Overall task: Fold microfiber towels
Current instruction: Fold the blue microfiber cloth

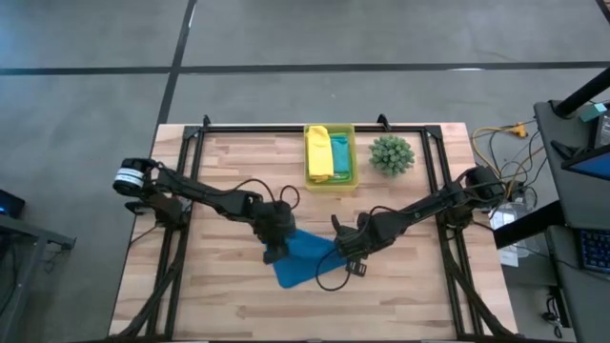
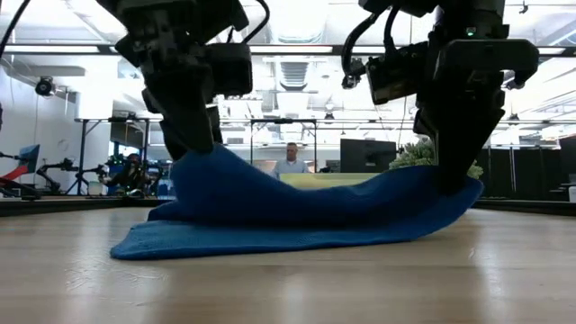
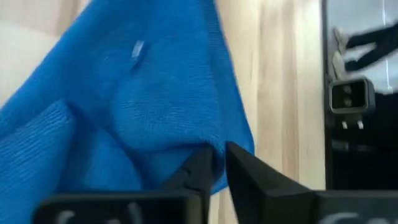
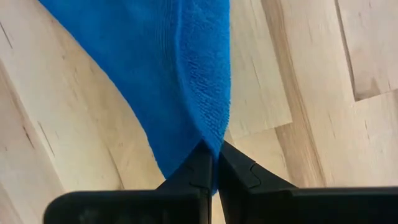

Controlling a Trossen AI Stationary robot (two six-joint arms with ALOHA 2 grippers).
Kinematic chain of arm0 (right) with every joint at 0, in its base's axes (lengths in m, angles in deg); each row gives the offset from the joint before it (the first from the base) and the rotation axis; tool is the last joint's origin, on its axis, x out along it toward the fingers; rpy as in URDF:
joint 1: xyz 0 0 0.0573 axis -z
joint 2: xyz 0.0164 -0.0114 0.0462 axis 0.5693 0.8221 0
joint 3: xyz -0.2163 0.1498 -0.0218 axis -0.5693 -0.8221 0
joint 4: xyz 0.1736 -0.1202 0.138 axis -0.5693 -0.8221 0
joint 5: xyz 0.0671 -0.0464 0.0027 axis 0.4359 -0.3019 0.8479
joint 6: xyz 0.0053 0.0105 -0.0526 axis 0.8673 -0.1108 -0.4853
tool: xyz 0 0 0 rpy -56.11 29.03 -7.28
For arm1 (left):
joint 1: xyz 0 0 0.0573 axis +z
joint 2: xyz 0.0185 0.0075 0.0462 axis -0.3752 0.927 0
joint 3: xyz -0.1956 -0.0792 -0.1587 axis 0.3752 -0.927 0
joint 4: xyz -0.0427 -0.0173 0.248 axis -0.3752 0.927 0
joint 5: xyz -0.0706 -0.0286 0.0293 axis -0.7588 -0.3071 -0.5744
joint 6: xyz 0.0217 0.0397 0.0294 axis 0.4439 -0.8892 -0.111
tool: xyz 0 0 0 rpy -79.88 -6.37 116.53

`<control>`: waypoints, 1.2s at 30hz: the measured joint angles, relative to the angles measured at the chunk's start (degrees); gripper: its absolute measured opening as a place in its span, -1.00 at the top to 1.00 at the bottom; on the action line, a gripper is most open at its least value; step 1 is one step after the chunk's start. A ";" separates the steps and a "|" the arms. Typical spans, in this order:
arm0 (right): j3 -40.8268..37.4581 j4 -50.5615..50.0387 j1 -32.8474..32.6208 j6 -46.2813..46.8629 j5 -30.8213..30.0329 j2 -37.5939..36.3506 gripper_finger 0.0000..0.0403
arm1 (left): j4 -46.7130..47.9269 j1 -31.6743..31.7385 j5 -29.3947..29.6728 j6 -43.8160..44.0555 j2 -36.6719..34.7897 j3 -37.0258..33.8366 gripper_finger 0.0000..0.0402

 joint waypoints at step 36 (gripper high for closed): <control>-0.10 2.99 -0.73 2.86 -0.17 -0.80 0.96 | 3.79 0.26 13.46 -19.67 13.80 7.55 -0.12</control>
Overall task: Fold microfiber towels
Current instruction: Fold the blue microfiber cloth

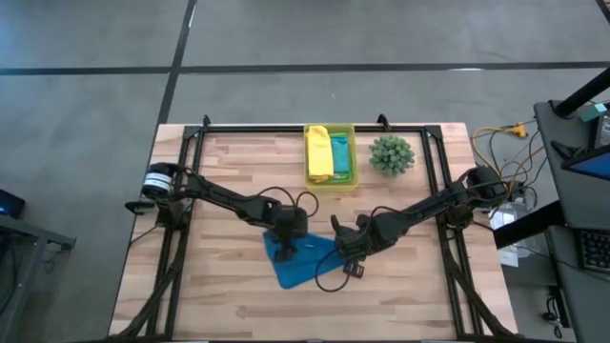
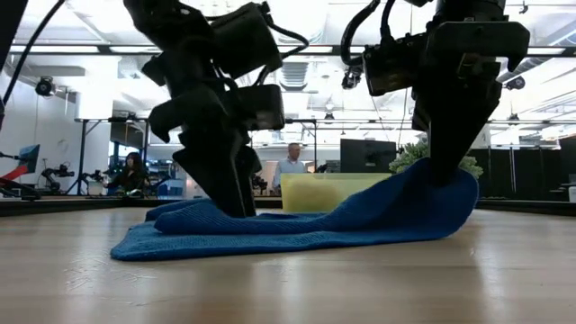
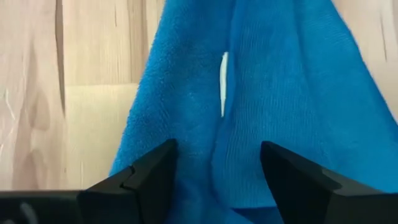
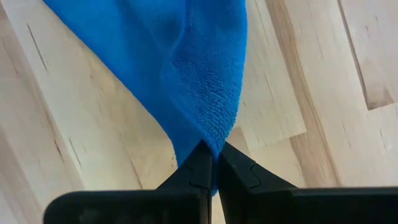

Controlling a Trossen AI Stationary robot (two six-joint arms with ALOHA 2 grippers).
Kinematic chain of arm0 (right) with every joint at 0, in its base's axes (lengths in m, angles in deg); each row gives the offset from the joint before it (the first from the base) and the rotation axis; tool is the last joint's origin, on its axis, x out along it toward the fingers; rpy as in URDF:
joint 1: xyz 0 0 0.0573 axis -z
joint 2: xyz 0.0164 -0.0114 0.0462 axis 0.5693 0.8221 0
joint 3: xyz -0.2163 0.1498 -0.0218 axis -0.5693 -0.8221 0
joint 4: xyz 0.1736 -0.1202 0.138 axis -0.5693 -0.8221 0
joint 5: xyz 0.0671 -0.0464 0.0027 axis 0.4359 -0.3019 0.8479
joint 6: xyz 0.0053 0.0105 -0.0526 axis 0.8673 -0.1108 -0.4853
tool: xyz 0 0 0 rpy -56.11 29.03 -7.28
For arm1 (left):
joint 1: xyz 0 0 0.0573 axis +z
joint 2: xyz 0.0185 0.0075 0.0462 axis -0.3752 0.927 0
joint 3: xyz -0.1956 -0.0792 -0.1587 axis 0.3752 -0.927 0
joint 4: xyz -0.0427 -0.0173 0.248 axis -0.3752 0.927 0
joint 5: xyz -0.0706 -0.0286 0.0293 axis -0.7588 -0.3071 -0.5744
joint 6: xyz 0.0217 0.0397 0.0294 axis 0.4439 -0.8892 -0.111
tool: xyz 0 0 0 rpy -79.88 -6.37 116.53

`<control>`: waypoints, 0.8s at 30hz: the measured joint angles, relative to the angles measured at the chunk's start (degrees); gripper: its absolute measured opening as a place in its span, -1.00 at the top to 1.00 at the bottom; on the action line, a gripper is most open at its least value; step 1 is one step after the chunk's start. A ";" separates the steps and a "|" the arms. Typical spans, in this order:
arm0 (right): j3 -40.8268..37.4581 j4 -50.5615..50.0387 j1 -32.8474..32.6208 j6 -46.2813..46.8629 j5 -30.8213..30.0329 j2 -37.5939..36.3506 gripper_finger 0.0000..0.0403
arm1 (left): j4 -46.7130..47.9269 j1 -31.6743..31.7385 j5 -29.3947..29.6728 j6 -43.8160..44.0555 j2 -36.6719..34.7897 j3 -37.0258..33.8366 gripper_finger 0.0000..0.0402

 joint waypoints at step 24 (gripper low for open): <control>-0.85 0.09 0.00 0.02 -0.04 0.00 0.96 | 5.22 -1.52 2.48 -3.12 -2.95 0.87 0.97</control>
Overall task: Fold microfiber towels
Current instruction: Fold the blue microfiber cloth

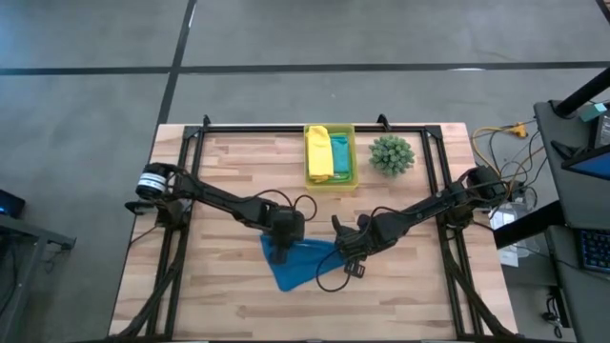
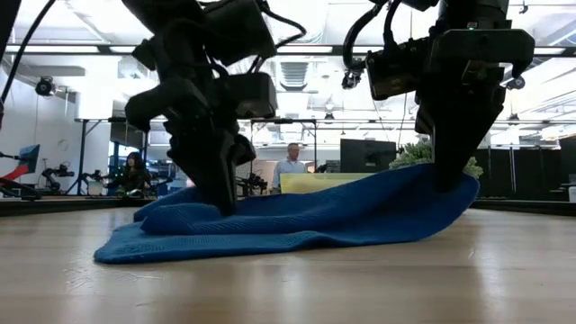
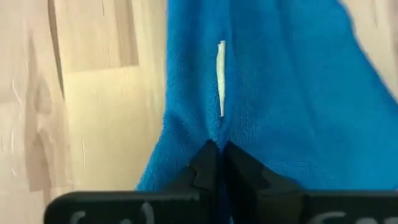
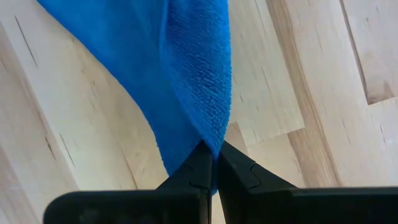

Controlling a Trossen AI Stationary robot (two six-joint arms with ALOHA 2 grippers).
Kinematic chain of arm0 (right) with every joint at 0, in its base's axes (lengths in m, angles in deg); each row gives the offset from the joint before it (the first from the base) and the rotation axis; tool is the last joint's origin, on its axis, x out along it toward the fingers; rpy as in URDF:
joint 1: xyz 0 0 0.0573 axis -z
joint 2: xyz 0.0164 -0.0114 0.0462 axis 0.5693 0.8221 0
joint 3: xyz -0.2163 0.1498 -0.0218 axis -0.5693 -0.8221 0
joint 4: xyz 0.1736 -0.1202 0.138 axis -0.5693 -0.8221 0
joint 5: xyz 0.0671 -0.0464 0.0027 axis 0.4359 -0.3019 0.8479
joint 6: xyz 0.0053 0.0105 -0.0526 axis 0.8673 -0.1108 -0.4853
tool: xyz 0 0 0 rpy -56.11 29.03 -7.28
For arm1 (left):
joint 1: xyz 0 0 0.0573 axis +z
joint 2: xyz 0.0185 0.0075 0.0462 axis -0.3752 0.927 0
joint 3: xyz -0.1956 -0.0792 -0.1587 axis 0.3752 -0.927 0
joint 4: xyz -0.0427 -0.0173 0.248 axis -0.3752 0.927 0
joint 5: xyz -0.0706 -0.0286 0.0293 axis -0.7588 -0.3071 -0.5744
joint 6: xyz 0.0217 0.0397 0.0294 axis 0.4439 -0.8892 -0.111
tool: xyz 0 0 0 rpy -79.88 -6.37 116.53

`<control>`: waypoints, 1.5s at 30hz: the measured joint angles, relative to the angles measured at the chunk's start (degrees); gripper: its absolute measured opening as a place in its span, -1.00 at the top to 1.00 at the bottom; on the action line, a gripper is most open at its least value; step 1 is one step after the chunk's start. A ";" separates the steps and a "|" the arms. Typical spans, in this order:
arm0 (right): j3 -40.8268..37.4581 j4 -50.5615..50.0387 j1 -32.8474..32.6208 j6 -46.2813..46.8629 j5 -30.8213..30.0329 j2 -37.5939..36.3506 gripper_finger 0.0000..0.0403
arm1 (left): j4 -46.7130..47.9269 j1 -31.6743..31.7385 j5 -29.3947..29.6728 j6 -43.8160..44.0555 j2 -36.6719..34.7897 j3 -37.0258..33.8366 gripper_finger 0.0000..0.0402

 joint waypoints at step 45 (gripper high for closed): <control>-0.42 1.20 0.07 0.59 0.04 0.00 0.96 | 0.26 -0.62 2.90 0.47 -3.11 0.07 0.99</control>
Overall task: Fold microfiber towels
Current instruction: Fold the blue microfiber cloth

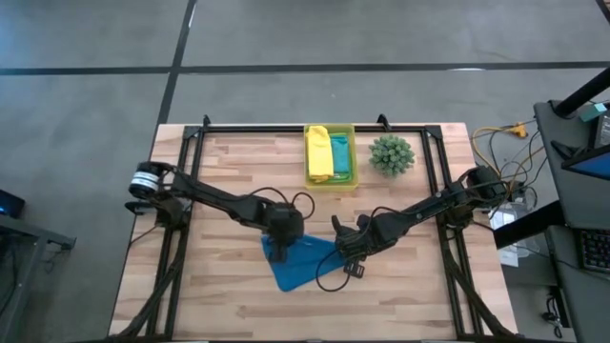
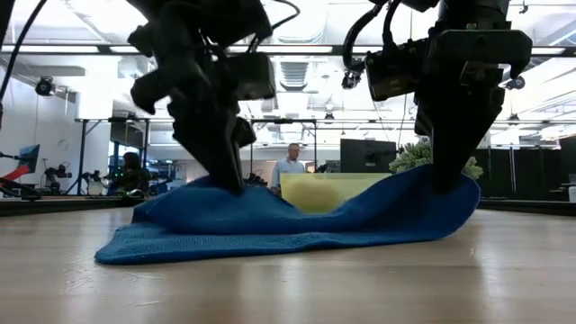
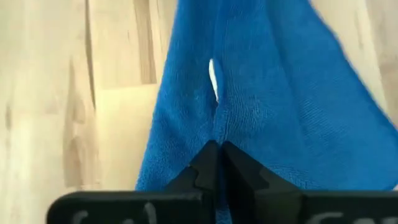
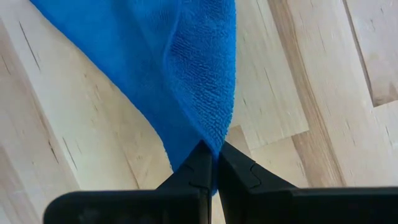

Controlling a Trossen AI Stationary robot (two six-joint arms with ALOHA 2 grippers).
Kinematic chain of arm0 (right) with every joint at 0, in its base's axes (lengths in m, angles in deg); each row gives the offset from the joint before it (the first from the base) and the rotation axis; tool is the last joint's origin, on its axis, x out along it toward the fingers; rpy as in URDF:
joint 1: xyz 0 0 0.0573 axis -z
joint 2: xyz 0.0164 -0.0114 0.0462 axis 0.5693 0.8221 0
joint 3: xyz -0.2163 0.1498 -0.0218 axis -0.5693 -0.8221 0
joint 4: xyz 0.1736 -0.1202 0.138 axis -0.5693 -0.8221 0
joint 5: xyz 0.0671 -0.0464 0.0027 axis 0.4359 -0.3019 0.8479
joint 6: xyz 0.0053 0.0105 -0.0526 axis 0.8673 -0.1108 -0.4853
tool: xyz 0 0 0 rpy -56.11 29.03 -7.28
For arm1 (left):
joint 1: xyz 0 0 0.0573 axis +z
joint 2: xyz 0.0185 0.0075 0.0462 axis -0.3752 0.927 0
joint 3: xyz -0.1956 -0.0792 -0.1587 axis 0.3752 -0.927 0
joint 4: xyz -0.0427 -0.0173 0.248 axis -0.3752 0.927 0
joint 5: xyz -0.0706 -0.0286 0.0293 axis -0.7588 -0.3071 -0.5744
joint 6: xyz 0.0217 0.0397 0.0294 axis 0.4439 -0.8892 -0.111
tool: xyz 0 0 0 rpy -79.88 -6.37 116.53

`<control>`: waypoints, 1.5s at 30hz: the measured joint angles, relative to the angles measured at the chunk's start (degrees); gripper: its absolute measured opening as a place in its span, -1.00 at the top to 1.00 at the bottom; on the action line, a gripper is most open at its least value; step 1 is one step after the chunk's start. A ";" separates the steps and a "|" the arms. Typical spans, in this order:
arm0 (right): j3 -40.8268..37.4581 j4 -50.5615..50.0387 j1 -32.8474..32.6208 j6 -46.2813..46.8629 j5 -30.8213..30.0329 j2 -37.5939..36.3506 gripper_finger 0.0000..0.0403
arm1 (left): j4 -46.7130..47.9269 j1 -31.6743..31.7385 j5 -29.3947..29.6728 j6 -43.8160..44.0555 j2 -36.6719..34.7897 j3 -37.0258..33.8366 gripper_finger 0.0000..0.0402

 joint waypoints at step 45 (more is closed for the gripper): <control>13.81 -14.06 2.64 -8.46 -0.23 -21.64 0.96 | 9.32 5.00 -10.59 16.66 -34.10 0.26 1.00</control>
